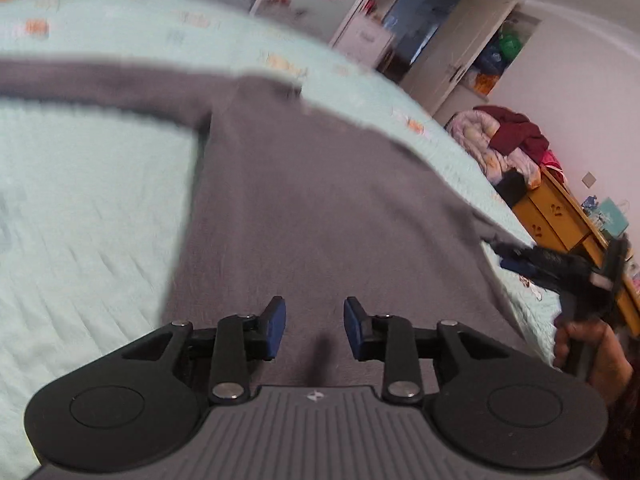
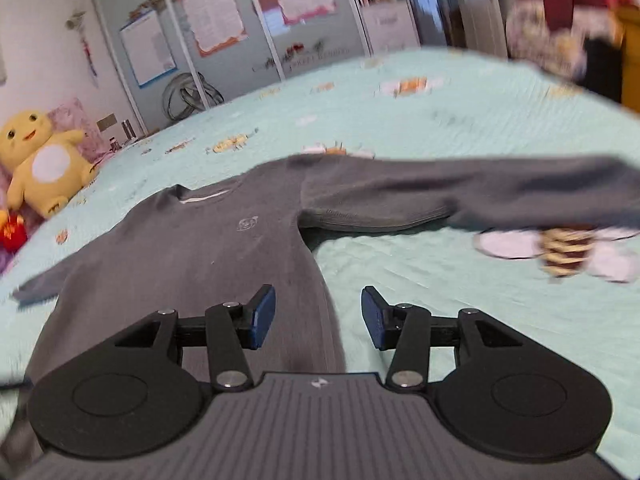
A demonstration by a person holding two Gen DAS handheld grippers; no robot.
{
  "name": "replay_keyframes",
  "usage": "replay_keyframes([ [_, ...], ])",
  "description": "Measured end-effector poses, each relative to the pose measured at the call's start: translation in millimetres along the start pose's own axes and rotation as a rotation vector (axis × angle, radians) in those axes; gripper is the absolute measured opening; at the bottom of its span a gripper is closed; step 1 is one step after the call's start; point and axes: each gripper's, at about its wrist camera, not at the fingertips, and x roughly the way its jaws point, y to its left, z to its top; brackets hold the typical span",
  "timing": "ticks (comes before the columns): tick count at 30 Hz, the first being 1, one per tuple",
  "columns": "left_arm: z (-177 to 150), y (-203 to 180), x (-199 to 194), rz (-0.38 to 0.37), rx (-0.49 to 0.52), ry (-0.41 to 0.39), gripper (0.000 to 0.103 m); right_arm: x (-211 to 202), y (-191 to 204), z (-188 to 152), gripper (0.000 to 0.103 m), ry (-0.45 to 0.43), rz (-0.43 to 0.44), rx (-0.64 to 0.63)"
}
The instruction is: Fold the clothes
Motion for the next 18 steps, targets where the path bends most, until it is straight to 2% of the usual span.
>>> replay_keyframes([
  [2, -6, 5, -1, -0.01, 0.011, -0.016, 0.03, 23, -4, 2, 0.048, 0.063, 0.015, 0.019],
  [3, -8, 6, -2, -0.013, 0.023, -0.018, 0.03, 29, -5, 0, 0.043, 0.086, 0.018, 0.02],
  [4, -9, 8, -2, -0.012, 0.029, -0.019, 0.028, 30, -5, -2, 0.007, 0.093, 0.043, 0.009],
  [5, -11, 10, -3, -0.012, 0.025, -0.021, 0.026, 31, -7, -4, 0.004, 0.097, 0.061, 0.005],
  [8, -12, 10, -2, 0.001, 0.034, -0.018, 0.023, 27, -27, -7, 0.004, 0.073, 0.069, 0.071],
  [9, -12, 7, -2, 0.01, 0.051, -0.017, 0.023, 27, -36, -9, 0.004, 0.069, 0.096, 0.134],
  [11, -14, 4, -2, 0.024, 0.078, -0.02, 0.023, 27, -40, -15, 0.004, 0.064, 0.116, 0.18],
  [16, -14, 0, -3, 0.038, 0.092, -0.02, 0.025, 25, -31, -13, 0.008, 0.066, 0.084, 0.155],
  [18, -10, 0, -3, 0.035, 0.082, -0.008, 0.026, 16, -23, -8, 0.016, 0.036, 0.037, 0.116],
])
